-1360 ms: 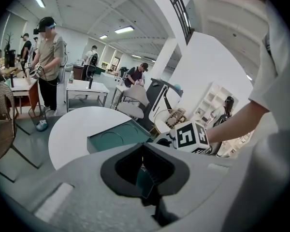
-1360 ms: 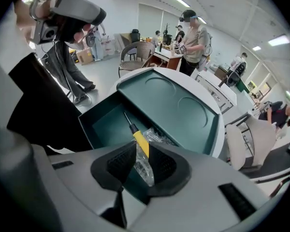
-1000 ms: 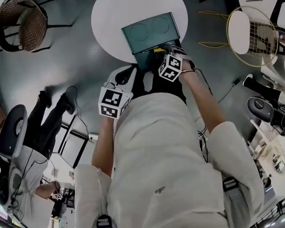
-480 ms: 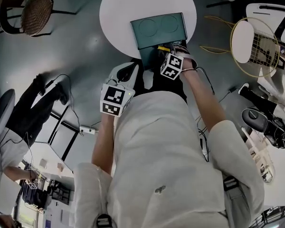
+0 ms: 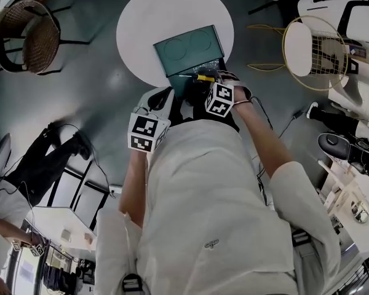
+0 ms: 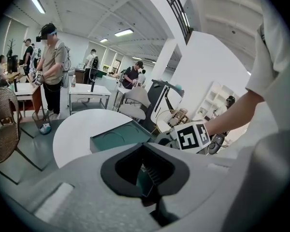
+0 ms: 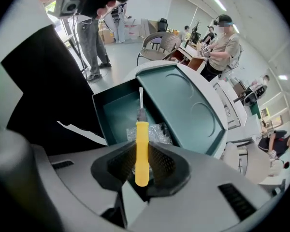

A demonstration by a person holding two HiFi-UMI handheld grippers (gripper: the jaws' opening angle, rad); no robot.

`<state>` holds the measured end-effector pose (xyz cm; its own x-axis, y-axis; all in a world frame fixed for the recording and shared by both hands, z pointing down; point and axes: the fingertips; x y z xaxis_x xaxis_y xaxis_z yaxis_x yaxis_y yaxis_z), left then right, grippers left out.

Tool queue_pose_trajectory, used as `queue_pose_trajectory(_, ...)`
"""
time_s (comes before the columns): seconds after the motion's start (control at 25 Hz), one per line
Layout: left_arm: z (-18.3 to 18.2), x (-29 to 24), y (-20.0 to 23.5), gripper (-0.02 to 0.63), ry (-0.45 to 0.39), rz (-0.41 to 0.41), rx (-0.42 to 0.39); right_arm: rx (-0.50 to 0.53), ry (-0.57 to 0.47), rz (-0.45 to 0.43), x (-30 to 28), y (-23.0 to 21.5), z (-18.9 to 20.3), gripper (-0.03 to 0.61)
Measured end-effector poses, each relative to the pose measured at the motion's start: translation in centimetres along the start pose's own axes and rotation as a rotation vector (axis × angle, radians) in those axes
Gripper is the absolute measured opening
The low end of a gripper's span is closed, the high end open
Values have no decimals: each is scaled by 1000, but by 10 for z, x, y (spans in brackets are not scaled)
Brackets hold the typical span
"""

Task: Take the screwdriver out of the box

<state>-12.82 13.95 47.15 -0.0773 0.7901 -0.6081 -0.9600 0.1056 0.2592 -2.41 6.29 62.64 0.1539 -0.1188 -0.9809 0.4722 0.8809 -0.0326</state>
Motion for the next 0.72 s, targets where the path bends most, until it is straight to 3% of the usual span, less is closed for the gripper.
queue_pose_trajectory(0.2, -22, -10, -9, 11, -4, 46, -44, -171, -149, 26, 47, -1, -3, 81)
queue_pose_trajectory(0.4, -40, -28, -23, 11, 10, 148, -105, -479, -373, 86, 101, -12, -5, 81)
queue_pose_trajectory(0.56, -54, -44, -52, 11, 16, 227, -149, -688, -592, 129, 150, -17, 5, 81)
queue_pose_trajectory(0.72, -73, -51, -81, 11, -5, 269, -192, -822, -860, 132, 198, -16, 17, 81)
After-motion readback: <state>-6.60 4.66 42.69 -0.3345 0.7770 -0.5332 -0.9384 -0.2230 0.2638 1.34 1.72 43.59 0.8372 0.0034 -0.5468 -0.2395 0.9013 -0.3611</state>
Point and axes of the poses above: the fingertips, and each gripper's own axes: x backward along the fingers, y to its left, z out of its underside, and after that the axes turned 10 degrees about -z, right-handed
